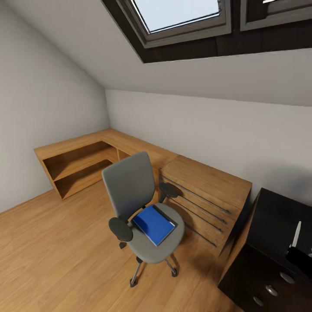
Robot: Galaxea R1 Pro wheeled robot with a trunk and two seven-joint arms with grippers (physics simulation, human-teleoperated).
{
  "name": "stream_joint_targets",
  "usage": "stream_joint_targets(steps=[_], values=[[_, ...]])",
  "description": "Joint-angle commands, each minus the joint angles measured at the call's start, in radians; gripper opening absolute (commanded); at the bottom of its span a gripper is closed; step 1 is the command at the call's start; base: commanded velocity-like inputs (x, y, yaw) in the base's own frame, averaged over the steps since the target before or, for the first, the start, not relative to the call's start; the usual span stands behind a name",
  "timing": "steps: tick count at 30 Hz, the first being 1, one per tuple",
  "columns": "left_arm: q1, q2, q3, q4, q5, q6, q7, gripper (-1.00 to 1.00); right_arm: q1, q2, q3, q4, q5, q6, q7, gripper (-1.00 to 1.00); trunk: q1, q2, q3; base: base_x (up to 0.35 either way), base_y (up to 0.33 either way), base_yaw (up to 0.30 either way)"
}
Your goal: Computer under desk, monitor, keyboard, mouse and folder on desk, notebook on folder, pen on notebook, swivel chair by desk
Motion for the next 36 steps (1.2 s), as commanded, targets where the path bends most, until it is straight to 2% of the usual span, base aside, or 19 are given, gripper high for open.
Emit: stream_joint_targets(steps=[1,8,9,12,13,22,28,33,36], values=[[0.0,0.001,-0.003,-0.002,0.002,0.004,0.007,1.0,-0.001,0.0,0.006,-0.001,0.0,0.006,0.003,-1.0,0.0,-0.001,-0.001,0.032,0.0,0.0],[0.0,0.001,-0.003,0.004,-0.004,0.004,0.007,1.0,-0.002,0.0,0.033,0.004,0.011,0.005,-0.019,-1.0,0.0,-0.001,-0.001,0.217,0.0,0.0],[0.0,0.001,-0.004,0.005,-0.005,0.004,0.007,1.0,-0.007,-0.003,0.055,0.067,0.027,-0.018,-0.044,-1.0,0.0,-0.001,-0.001,0.124,0.0,0.0],[0.0,0.001,-0.004,0.006,-0.005,0.004,0.007,1.0,-0.015,-0.007,0.067,0.137,0.052,-0.064,-0.049,-1.0,0.0,-0.001,-0.001,0.061,0.0,0.0],[0.0,0.001,-0.004,0.006,-0.005,0.004,0.007,1.0,-0.023,-0.006,0.073,0.175,0.084,-0.108,-0.046,-1.0,0.0,-0.001,-0.001,0.005,0.0,0.0],[0.0,0.001,-0.004,0.006,-0.005,0.004,0.007,1.0,-0.024,-0.006,0.075,0.174,0.089,-0.115,-0.042,-1.0,0.0,-0.001,-0.001,0.018,0.0,0.0],[0.0,0.001,-0.004,0.007,-0.005,0.004,0.007,1.0,-0.024,-0.007,0.074,0.182,0.088,-0.117,-0.04,-1.0,0.0,-0.001,-0.001,0.256,0.0,0.0],[0.0,0.001,-0.004,0.012,-0.005,0.004,0.007,1.0,-0.025,-0.017,0.074,0.246,0.089,-0.142,-0.042,-1.0,0.0,-0.001,-0.001,0.244,0.0,0.0],[0.0,0.001,-0.004,0.013,-0.005,0.004,0.007,1.0,-0.047,-0.03,0.074,0.306,0.091,-0.175,-0.042,-1.0,0.0,-0.001,-0.001,0.062,0.0,0.0]])
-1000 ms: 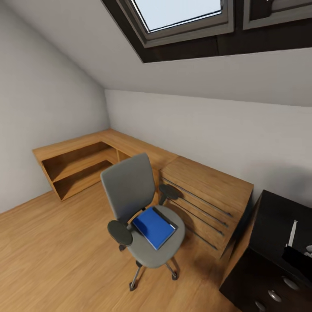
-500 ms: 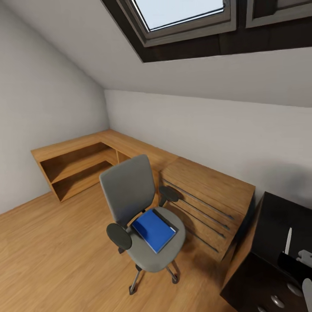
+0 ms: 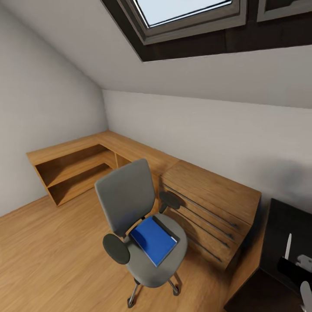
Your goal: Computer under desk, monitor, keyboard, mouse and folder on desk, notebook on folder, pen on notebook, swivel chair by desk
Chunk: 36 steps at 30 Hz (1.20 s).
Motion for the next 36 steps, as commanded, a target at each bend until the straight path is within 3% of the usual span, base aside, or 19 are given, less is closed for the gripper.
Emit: stream_joint_targets(steps=[1,5,6,13,18,19,24,31,36], values=[[0.0,0.001,-0.003,-0.002,0.005,0.004,0.007,1.0,-0.013,-0.005,-0.002,0.022,-0.009,0.001,0.003,-1.0,0.0,-0.001,-0.001,0.021,0.0,0.0],[0.0,0.001,-0.003,-0.002,0.005,0.004,0.007,1.0,-0.071,-0.042,-0.002,0.148,-0.008,-0.04,0.003,-1.0,0.0,-0.001,-0.001,0.007,0.0,0.0],[0.0,0.001,-0.003,-0.002,0.005,0.004,0.007,1.0,-0.118,-0.072,-0.002,0.254,-0.007,-0.092,0.003,-1.0,0.0,-0.001,-0.001,0.0,0.0,0.0],[0.0,0.001,-0.003,-0.002,0.005,0.004,0.007,1.0,-0.154,-0.096,0.005,0.359,0.002,-0.154,0.002,-1.0,0.0,-0.001,-0.001,0.0,0.0,0.0],[0.0,0.0,-0.003,-0.002,0.005,0.004,0.007,1.0,-0.228,-0.106,0.015,0.497,0.075,-0.229,0.0,-1.0,0.0,-0.001,-0.001,0.0,0.0,0.0],[0.0,0.0,-0.003,-0.002,0.005,0.004,0.007,1.0,-0.263,-0.119,0.016,0.578,0.105,-0.269,-0.001,-1.0,0.0,-0.001,-0.001,0.0,0.0,0.0],[0.0,0.0,-0.003,-0.002,0.005,0.004,0.007,1.0,-0.37,-0.164,0.017,0.805,0.145,-0.363,-0.002,-1.0,0.0,-0.001,-0.001,0.0,0.0,0.0],[0.0,0.001,-0.019,-0.002,0.005,0.004,0.007,1.0,-0.404,-0.181,0.017,0.876,0.155,-0.383,-0.01,-1.0,0.0,-0.001,-0.001,0.0,0.0,0.0],[0.0,0.001,-0.034,-0.002,0.004,0.004,0.007,1.0,-0.407,-0.18,0.017,0.888,0.156,-0.381,-0.081,-1.0,0.0,-0.001,-0.001,0.0,-0.036,0.0]])
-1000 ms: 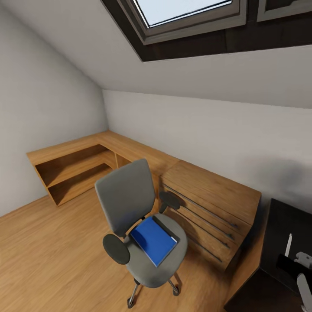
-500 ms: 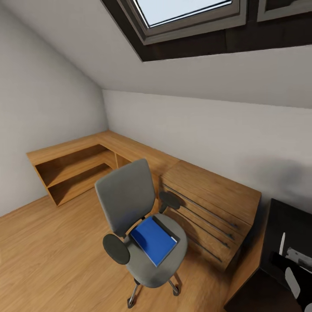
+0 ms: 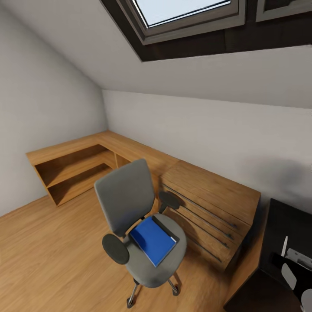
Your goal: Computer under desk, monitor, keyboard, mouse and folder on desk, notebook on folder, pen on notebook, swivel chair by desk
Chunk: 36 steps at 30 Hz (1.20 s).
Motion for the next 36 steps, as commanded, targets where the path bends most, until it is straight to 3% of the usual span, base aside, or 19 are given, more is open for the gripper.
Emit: stream_joint_targets(steps=[1,11,36], values=[[0.0,0.001,-0.004,-0.003,0.004,0.005,0.007,1.0,-0.001,0.0,-0.003,-0.001,-0.002,0.007,-0.006,-1.0,0.0,-0.001,-0.001,0.0,-0.166,0.0],[0.0,0.003,-0.006,-0.003,0.004,0.005,0.007,1.0,-0.001,0.003,-0.003,-0.001,-0.003,0.064,-0.021,-1.0,0.0,-0.001,-0.001,0.0,-0.227,0.0],[0.0,0.003,-0.006,-0.002,0.004,0.004,0.007,1.0,-0.001,0.004,-0.001,-0.005,-0.003,0.064,-0.021,-1.0,0.0,-0.001,-0.001,0.025,-0.008,0.0]])
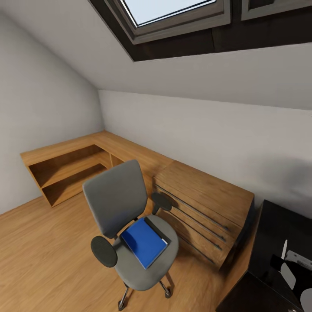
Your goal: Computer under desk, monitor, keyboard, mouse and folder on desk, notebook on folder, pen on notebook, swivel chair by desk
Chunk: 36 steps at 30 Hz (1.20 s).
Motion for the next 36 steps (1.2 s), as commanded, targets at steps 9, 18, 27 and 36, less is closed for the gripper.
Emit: stream_joint_targets(steps=[9,18,27,36], values=[[0.0,0.001,-0.003,-0.002,0.006,0.004,0.007,1.0,-0.001,0.001,-0.004,-0.005,-0.003,0.003,0.004,1.0,0.0,-0.001,-0.001,0.0,0.0,0.0],[0.0,0.001,-0.003,-0.002,0.006,0.004,0.007,1.0,-0.001,0.001,-0.003,-0.011,-0.004,0.001,0.009,1.0,0.0,-0.001,-0.001,0.0,0.0,0.0],[0.0,0.001,-0.003,-0.002,0.006,0.004,0.007,1.0,0.001,0.037,-0.004,-0.16,-0.004,0.006,0.062,1.0,0.0,-0.001,-0.001,0.0,0.0,0.0],[0.0,0.001,-0.003,-0.002,0.006,0.004,0.007,1.0,0.026,0.153,-0.004,-0.406,0.002,0.067,0.071,1.0,0.0,-0.001,-0.001,0.0,0.0,0.0]])
